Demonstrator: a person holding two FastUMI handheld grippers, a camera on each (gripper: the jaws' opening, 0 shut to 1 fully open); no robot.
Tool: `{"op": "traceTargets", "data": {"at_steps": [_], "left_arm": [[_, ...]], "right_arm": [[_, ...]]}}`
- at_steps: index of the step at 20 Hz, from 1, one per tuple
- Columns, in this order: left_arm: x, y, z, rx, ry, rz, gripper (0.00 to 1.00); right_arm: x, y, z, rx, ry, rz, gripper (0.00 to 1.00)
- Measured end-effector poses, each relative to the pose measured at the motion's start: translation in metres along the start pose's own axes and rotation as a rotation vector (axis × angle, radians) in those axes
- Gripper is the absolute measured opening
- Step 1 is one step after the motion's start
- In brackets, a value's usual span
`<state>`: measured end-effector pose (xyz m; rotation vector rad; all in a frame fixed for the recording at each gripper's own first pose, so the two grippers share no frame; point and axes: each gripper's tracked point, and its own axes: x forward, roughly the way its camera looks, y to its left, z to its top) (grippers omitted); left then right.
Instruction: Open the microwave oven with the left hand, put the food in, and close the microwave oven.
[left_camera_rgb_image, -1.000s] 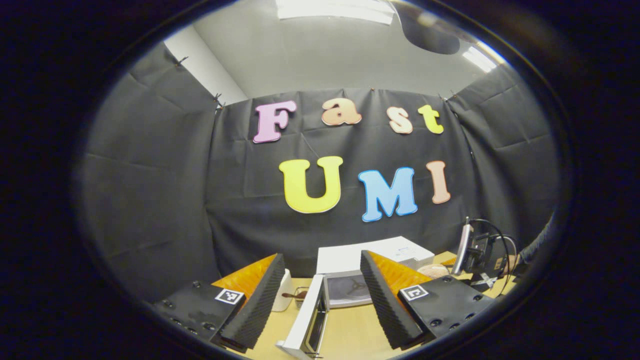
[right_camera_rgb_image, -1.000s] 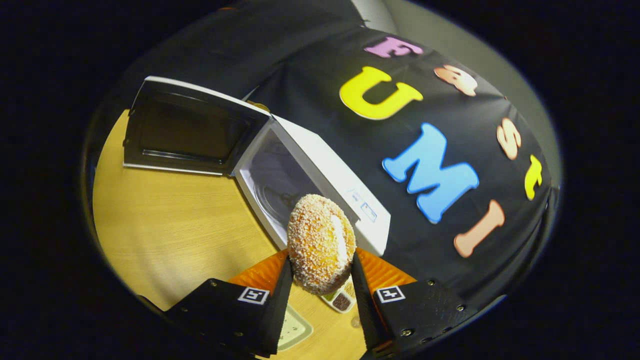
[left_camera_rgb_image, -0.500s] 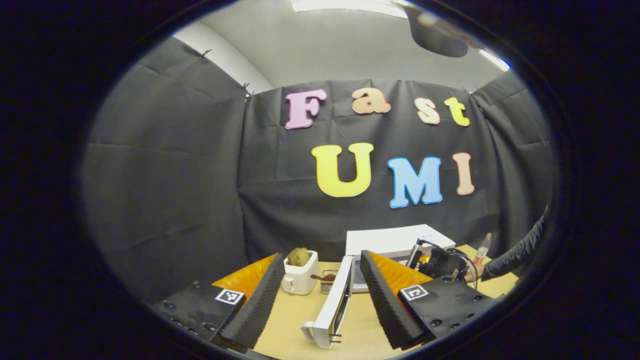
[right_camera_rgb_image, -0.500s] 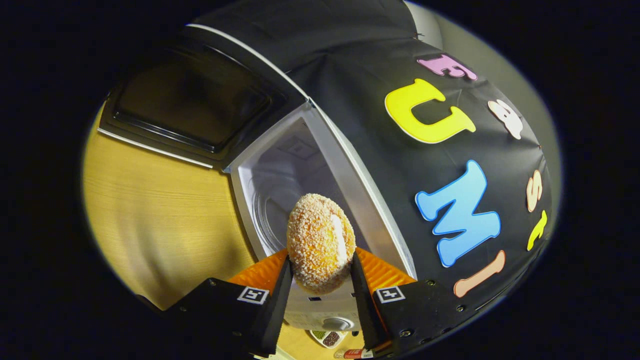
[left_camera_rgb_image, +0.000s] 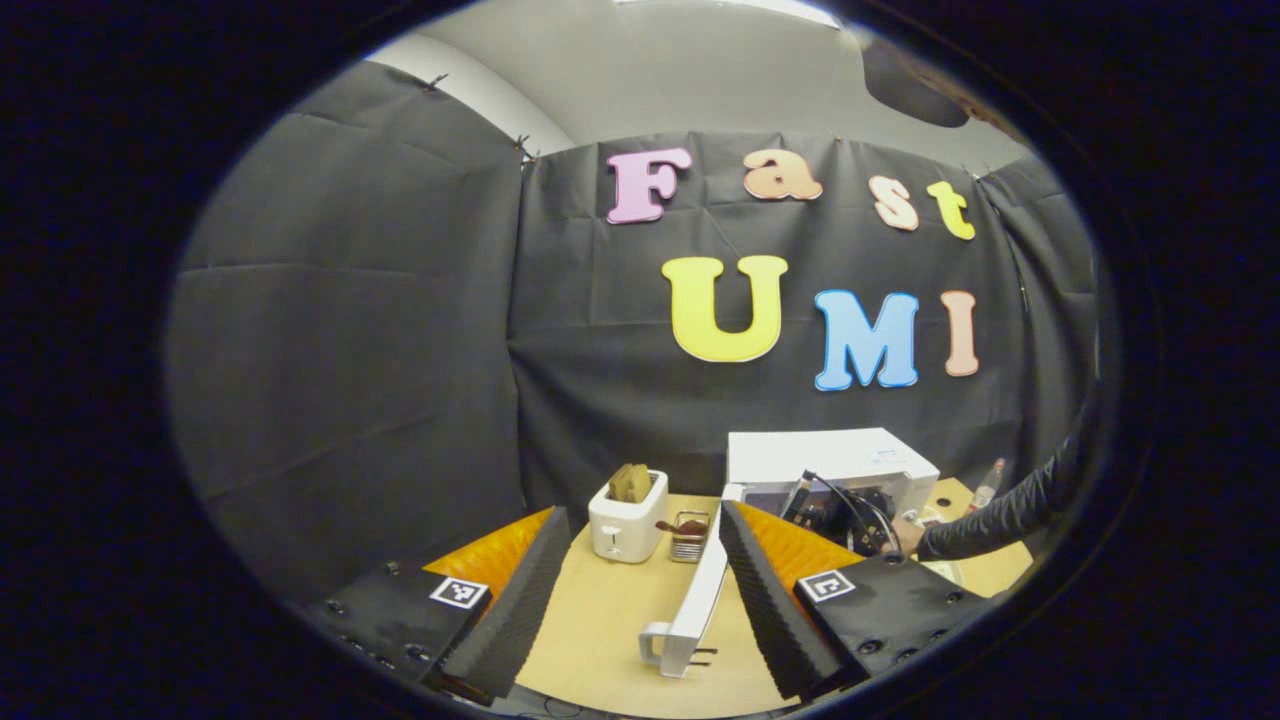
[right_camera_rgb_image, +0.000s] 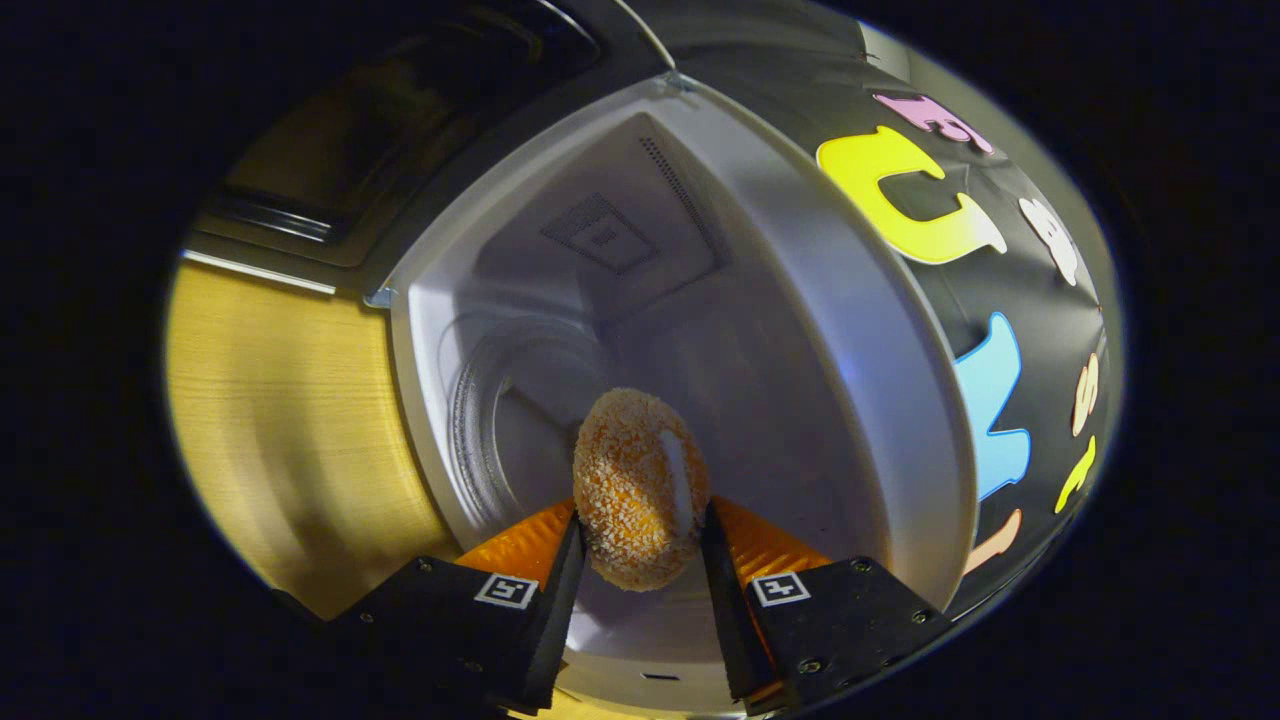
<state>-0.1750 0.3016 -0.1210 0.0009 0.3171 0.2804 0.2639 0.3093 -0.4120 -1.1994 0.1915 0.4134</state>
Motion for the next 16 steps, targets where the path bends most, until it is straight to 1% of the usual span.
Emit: {"op": "traceTargets", "data": {"at_steps": [3,4,5,6,7,8,9,10,11,12,13,15,16], "left_arm": [[0.006,-0.006,-0.017,-0.001,0.033,-0.010,0.97],[0.008,-0.009,-0.021,-0.001,0.042,-0.017,0.96],[0.011,-0.013,-0.023,0.000,0.051,-0.023,0.95],[0.014,-0.014,-0.026,0.000,0.060,-0.027,0.97],[0.015,-0.017,-0.027,0.000,0.062,-0.032,0.99],[0.017,-0.018,-0.028,0.000,0.062,-0.034,0.95],[0.020,-0.019,-0.028,-0.001,0.062,-0.039,0.97],[0.021,-0.020,-0.028,-0.003,0.062,-0.040,0.99],[0.024,-0.021,-0.028,-0.006,0.060,-0.044,0.99],[0.027,-0.023,-0.027,-0.010,0.058,-0.049,0.99],[0.029,-0.026,-0.026,-0.011,0.053,-0.054,0.97],[0.033,-0.033,-0.024,-0.006,0.042,-0.067,0.97],[0.035,-0.036,-0.024,-0.005,0.034,-0.077,0.97]], "right_arm": [[0.022,0.006,-0.006,-0.025,0.035,0.016,0.63],[0.026,0.008,-0.007,-0.027,0.041,0.021,0.61],[0.029,0.007,-0.007,-0.035,0.042,0.018,0.63],[0.032,0.004,-0.008,-0.045,0.047,0.007,0.63],[0.032,-0.001,-0.006,-0.052,0.040,-0.007,0.69],[0.031,-0.004,-0.005,-0.051,0.034,-0.014,0.70],[0.029,-0.007,-0.004,-0.046,0.031,-0.020,0.76],[0.028,-0.005,-0.003,-0.036,0.027,-0.010,0.81],[0.022,-0.003,-0.004,-0.022,0.028,0.010,0.89],[0.016,0.001,-0.005,-0.007,0.033,0.037,0.89],[0.010,0.003,-0.007,0.012,0.034,0.054,0.92],[-0.006,0.005,-0.009,0.072,0.031,0.089,0.94],[-0.017,0.006,-0.009,0.109,0.024,0.110,0.97]]}}
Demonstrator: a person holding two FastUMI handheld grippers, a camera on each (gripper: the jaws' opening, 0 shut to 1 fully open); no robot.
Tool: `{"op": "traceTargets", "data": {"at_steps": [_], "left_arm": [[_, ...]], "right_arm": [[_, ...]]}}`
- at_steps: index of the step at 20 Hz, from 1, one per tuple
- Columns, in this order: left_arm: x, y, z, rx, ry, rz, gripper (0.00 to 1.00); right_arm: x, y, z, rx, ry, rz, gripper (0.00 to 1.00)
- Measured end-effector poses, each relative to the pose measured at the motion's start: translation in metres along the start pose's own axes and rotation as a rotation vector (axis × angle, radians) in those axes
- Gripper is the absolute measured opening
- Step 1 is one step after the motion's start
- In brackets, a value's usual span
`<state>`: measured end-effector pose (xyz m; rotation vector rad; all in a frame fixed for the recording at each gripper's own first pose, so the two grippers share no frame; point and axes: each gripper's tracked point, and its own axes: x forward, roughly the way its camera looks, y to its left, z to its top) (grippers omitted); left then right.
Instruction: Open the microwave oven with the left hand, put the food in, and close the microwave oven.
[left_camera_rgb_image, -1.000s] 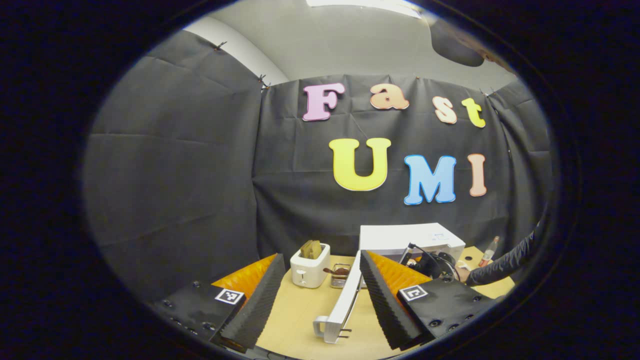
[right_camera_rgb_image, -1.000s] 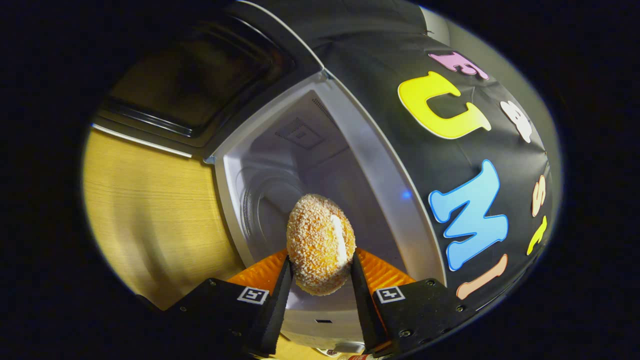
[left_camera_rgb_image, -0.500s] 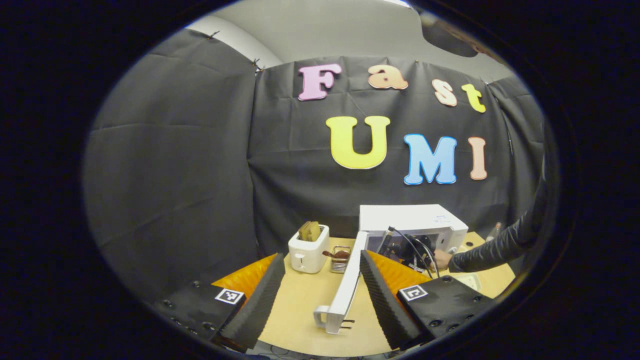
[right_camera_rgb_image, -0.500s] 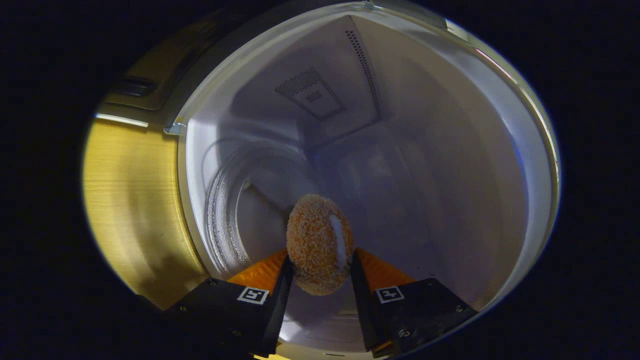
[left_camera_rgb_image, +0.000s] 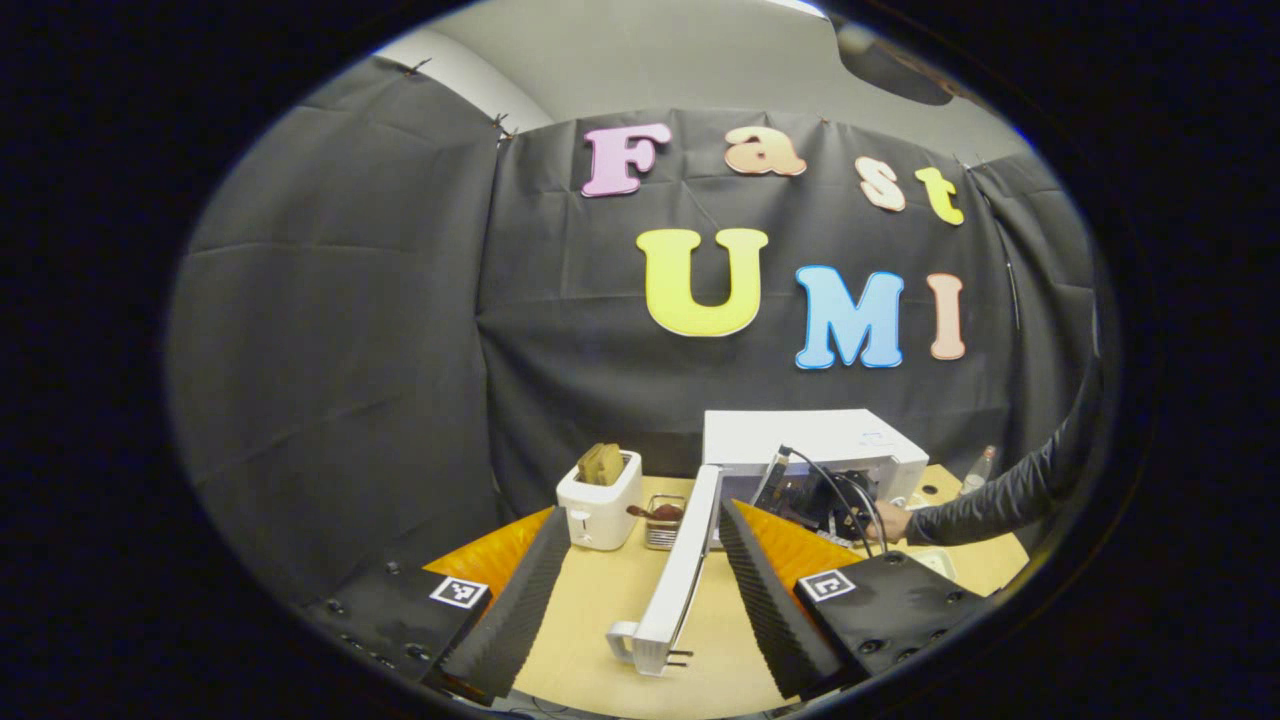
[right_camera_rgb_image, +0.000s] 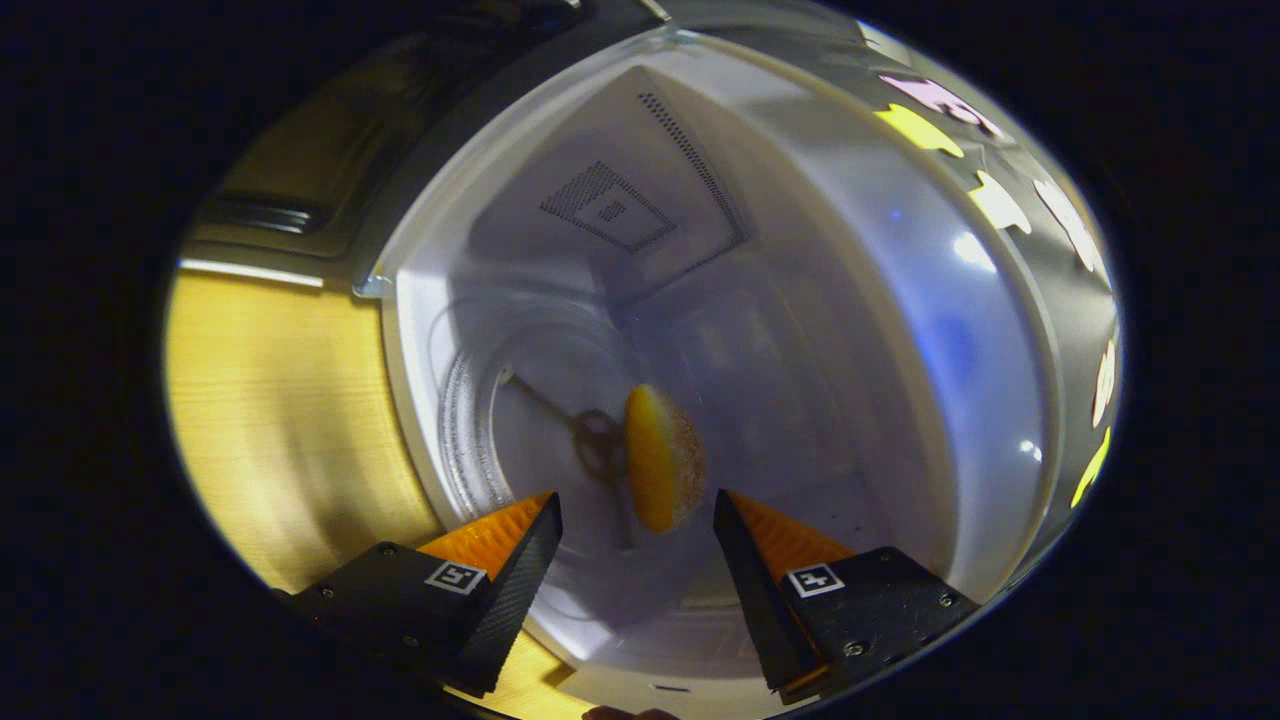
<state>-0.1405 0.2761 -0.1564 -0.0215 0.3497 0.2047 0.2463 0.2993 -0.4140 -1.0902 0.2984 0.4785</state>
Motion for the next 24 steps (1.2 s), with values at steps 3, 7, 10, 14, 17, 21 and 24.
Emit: {"op": "traceTargets", "data": {"at_steps": [3,7,10,14,17,21,24], "left_arm": [[0.012,-0.019,0.006,-0.005,-0.021,-0.044,0.96],[0.033,-0.058,0.015,-0.013,-0.057,-0.153,0.98],[0.051,-0.091,0.019,-0.014,-0.081,-0.236,0.98],[0.073,-0.130,0.028,-0.011,-0.111,-0.337,0.96],[0.079,-0.151,0.031,-0.014,-0.127,-0.403,0.98],[0.076,-0.169,0.045,0.006,-0.174,-0.466,0.96],[0.067,-0.171,0.049,0.034,-0.210,-0.476,0.98]], "right_arm": [[-0.039,-0.002,-0.002,0.086,-0.036,0.037,0.94],[-0.103,-0.018,-0.007,0.247,-0.087,0.031,0.94],[-0.159,-0.043,-0.018,0.407,-0.112,-0.025,0.94],[-0.233,-0.086,-0.038,0.621,-0.127,-0.151,0.94],[-0.281,-0.108,-0.054,0.782,-0.128,-0.221,0.94],[-0.340,-0.143,-0.060,0.983,-0.171,-0.340,0.96],[-0.370,-0.165,-0.061,1.062,-0.213,-0.431,0.96]]}}
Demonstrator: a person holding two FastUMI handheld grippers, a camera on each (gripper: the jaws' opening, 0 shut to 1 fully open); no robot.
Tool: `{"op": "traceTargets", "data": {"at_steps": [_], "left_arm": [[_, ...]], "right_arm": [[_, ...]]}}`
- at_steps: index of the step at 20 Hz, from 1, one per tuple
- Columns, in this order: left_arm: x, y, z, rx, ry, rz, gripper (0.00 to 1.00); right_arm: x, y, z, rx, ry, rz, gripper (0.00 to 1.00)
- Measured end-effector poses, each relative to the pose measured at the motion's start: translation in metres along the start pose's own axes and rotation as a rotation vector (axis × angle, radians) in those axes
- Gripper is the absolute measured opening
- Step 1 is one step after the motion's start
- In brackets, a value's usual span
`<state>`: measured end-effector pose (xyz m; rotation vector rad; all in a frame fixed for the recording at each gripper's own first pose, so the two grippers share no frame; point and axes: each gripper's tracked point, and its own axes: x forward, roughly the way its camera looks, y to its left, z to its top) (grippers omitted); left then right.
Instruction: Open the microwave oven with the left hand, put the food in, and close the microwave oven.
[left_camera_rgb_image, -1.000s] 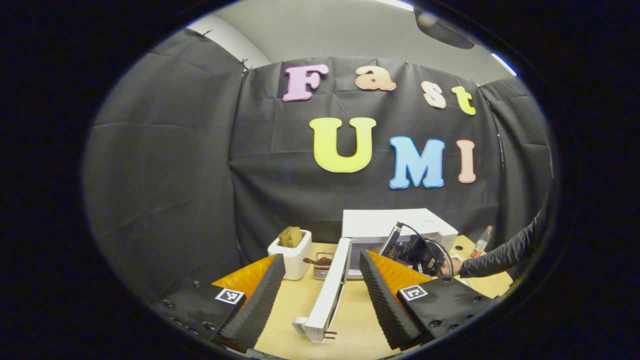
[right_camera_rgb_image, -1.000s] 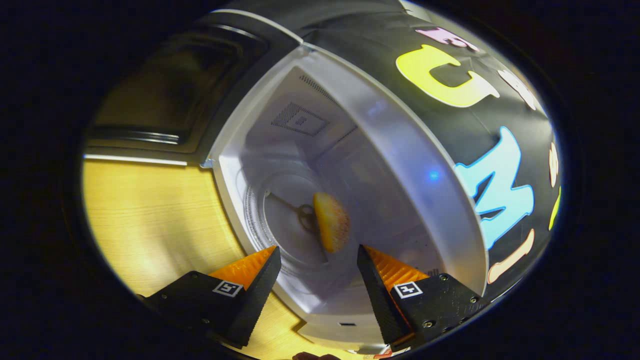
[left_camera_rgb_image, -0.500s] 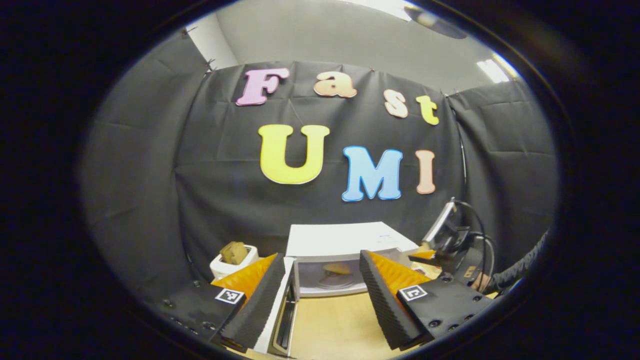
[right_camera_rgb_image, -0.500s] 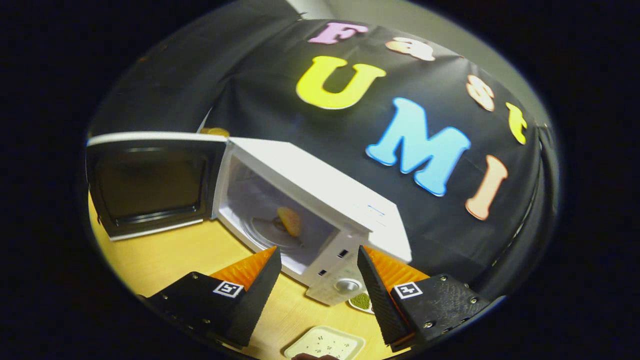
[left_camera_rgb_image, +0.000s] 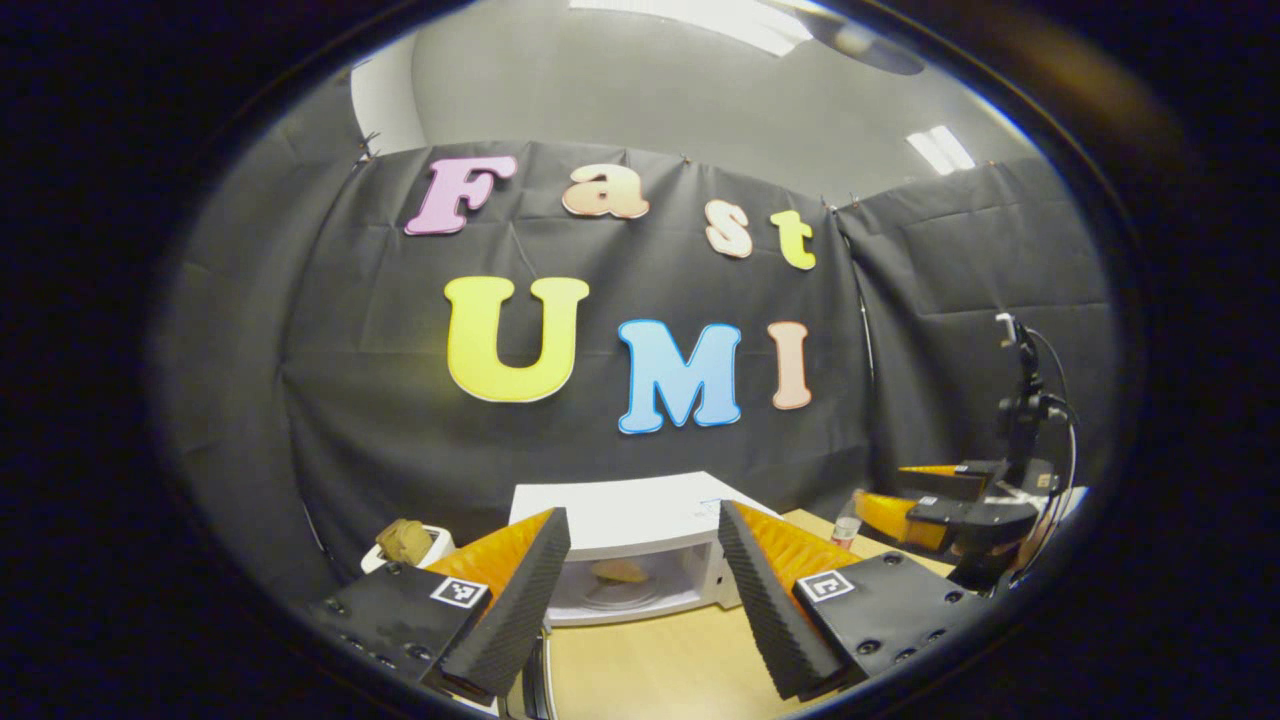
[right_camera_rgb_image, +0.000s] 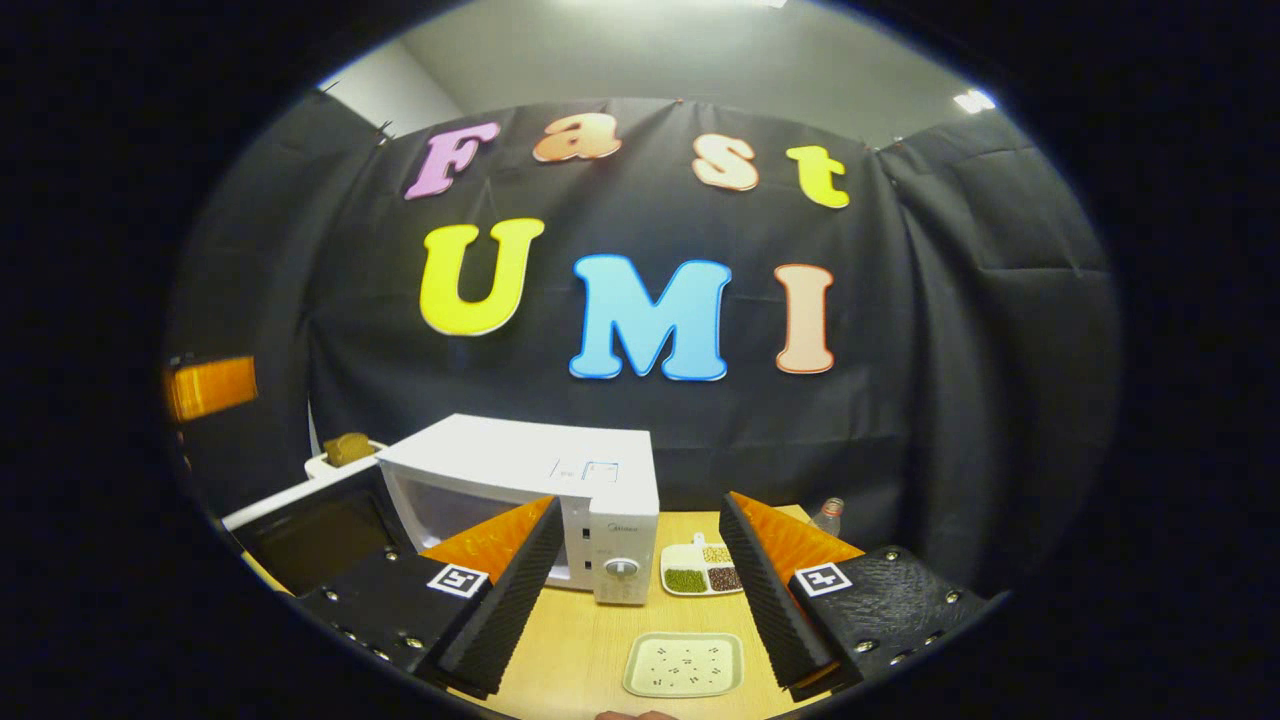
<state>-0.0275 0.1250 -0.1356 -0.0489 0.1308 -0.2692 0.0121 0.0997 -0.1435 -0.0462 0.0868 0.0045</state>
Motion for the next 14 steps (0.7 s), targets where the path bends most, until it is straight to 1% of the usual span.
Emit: {"op": "traceTargets", "data": {"at_steps": [1,2,4,6,8,10,12,13,14], "left_arm": [[-0.002,0.001,-0.003,0.009,0.002,0.001,0.96],[-0.005,0.001,-0.004,0.011,0.001,0.000,0.98],[-0.014,0.007,-0.009,0.006,-0.003,0.016,0.96],[-0.026,0.018,-0.016,0.010,0.010,0.047,0.97],[-0.040,0.035,-0.025,0.023,0.032,0.087,0.96],[-0.051,0.040,-0.040,0.003,0.070,0.099,0.96],[-0.066,0.044,-0.049,-0.050,0.092,0.095,0.61],[-0.070,0.051,-0.055,-0.077,0.098,0.106,0.43],[-0.077,0.062,-0.060,-0.087,0.108,0.148,0.26]], "right_arm": [[-0.003,-0.004,0.008,0.000,-0.023,-0.012,0.95],[-0.005,-0.007,0.011,-0.002,-0.038,-0.024,0.96],[-0.013,-0.005,0.012,-0.006,-0.046,-0.027,0.96],[-0.018,0.002,0.012,-0.002,-0.047,-0.014,0.96],[-0.020,0.011,0.012,-0.008,-0.049,0.011,0.96],[-0.018,0.020,0.014,-0.027,-0.055,0.032,0.96],[-0.016,0.032,0.017,-0.027,-0.061,0.058,0.96],[-0.015,0.038,0.019,-0.027,-0.062,0.072,0.96],[-0.014,0.042,0.018,-0.036,-0.060,0.084,0.96]]}}
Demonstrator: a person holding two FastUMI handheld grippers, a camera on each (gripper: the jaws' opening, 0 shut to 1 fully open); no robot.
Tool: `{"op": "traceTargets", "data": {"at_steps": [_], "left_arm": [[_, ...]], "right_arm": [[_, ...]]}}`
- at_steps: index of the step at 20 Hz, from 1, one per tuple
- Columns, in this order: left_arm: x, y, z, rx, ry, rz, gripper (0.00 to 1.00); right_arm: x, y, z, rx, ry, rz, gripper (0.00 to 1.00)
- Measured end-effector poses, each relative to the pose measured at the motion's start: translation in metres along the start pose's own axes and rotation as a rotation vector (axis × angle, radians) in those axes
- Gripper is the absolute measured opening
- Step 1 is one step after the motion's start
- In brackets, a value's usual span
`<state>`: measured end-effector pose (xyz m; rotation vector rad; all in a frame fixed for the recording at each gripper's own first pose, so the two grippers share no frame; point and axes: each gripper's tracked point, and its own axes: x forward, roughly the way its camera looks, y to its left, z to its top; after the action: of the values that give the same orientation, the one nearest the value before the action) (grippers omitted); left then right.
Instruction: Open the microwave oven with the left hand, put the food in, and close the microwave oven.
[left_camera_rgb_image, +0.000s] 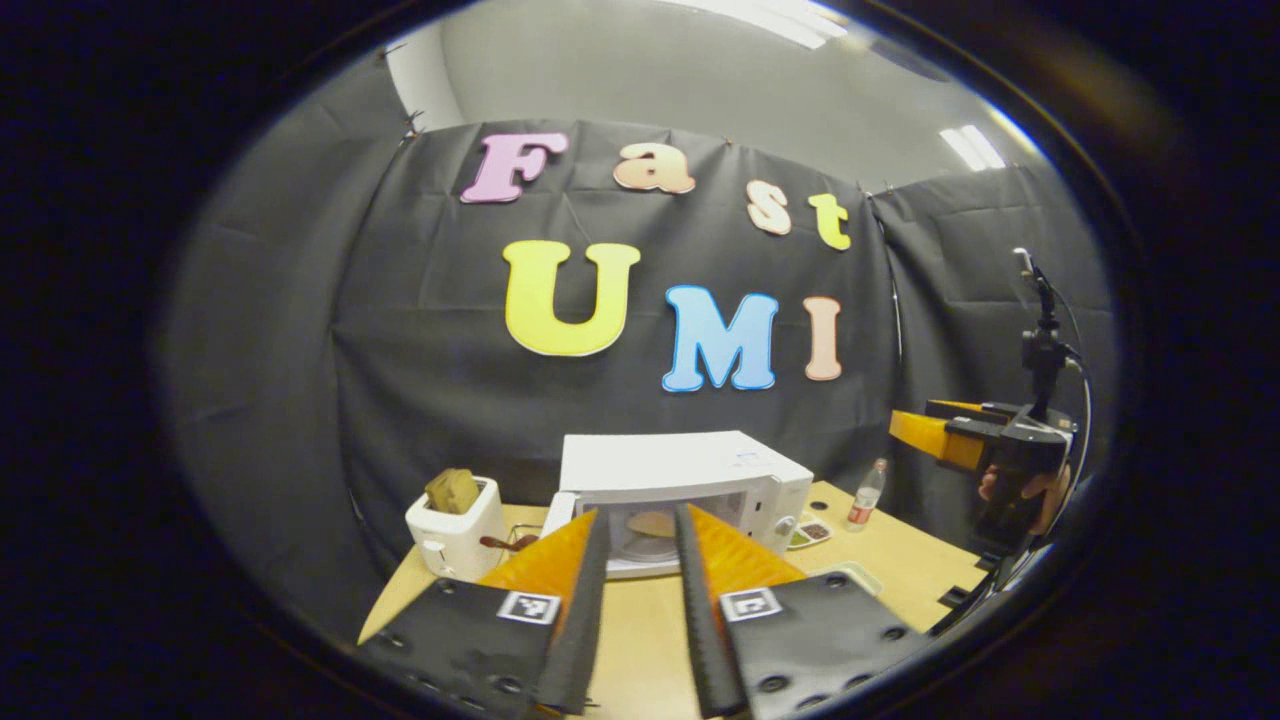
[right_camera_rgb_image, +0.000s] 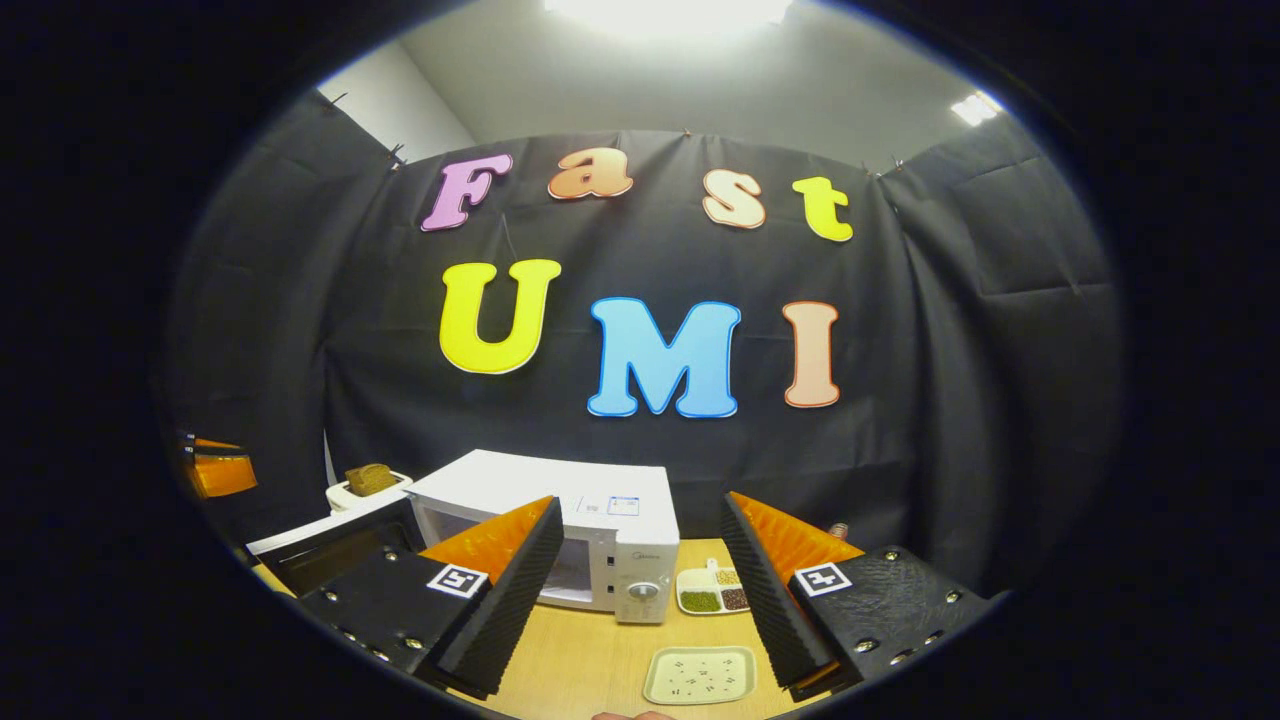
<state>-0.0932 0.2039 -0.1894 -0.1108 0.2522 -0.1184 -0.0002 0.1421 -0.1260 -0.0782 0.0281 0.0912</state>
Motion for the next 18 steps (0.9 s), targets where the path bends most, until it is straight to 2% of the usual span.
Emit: {"op": "traceTargets", "data": {"at_steps": [1,3,6,10,14,18], "left_arm": [[-0.003,0.018,-0.005,-0.009,0.005,0.032,0.08],[-0.017,0.025,-0.016,-0.009,0.018,0.043,0.07],[-0.030,0.078,-0.050,0.060,0.088,0.135,0.07],[-0.042,0.125,-0.088,0.067,0.165,0.205,0.07],[-0.044,0.131,-0.136,0.042,0.262,0.174,0.07],[-0.048,0.120,-0.141,0.036,0.279,0.121,0.07]], "right_arm": [[0.001,0.004,-0.001,-0.010,0.005,0.012,0.96],[0.002,0.009,0.003,-0.014,0.002,0.028,0.96],[0.000,0.010,0.012,-0.004,-0.017,0.031,0.96],[0.001,0.011,0.020,-0.005,-0.039,0.049,0.96],[0.002,0.011,0.019,-0.019,-0.016,0.034,0.96],[0.002,0.008,0.021,-0.015,-0.019,0.023,0.96]]}}
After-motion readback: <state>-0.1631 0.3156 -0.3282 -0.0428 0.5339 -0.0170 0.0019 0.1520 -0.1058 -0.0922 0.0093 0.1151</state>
